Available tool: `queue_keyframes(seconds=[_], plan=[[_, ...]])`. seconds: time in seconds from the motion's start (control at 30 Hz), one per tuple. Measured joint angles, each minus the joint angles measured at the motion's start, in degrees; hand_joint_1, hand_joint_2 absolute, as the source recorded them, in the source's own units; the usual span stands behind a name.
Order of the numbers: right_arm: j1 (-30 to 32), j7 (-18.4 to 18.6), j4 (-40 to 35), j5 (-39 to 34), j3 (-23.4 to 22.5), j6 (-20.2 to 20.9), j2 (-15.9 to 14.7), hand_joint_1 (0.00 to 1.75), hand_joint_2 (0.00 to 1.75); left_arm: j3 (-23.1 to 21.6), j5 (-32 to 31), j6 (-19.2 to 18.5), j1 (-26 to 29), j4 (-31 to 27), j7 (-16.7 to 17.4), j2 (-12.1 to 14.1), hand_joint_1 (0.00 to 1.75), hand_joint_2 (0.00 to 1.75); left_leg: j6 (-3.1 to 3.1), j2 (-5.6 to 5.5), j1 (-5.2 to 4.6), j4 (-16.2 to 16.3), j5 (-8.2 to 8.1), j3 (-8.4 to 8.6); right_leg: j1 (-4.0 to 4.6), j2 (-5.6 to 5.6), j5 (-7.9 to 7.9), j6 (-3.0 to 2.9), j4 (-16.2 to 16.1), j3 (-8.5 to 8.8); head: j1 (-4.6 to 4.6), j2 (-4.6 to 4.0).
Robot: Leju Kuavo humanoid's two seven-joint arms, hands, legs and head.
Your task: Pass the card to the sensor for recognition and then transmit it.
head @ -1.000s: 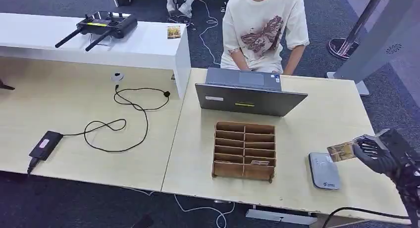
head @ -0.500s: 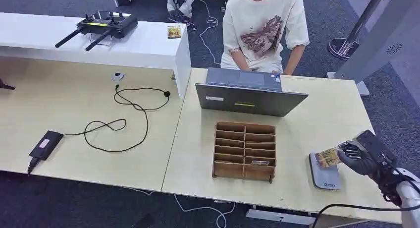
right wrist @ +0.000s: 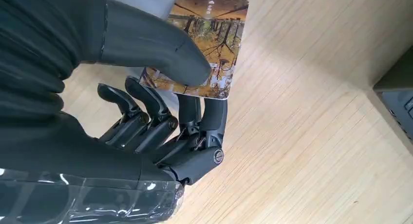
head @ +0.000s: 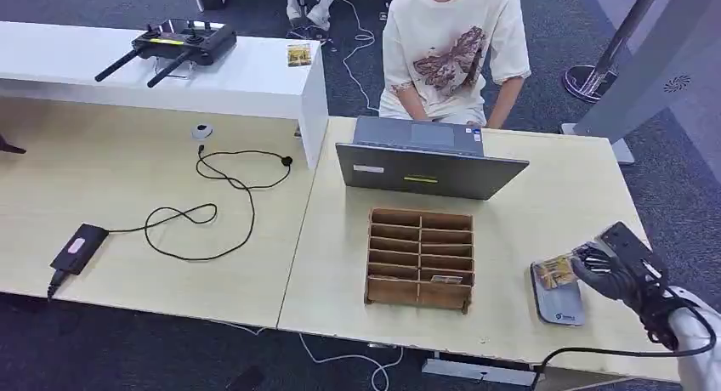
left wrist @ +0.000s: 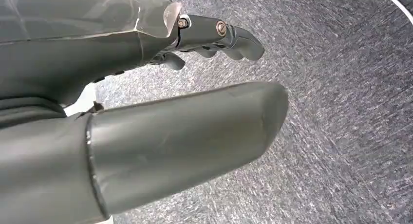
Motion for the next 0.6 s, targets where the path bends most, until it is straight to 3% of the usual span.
queue_keyframes(seconds=[0.6], plan=[[-1.5,-0.3,2.2,0.4,1.9,-0.3,2.0,1.75,1.75,0.1,-0.4,0.1,0.0,0.0,0.4,0.0,0.0,0.0,0.0,-0.01,0.0,0.0,0.0,-0.02,0.0,-0.01,0.0,0.0,0.0,-0.02,0.0,0.0]])
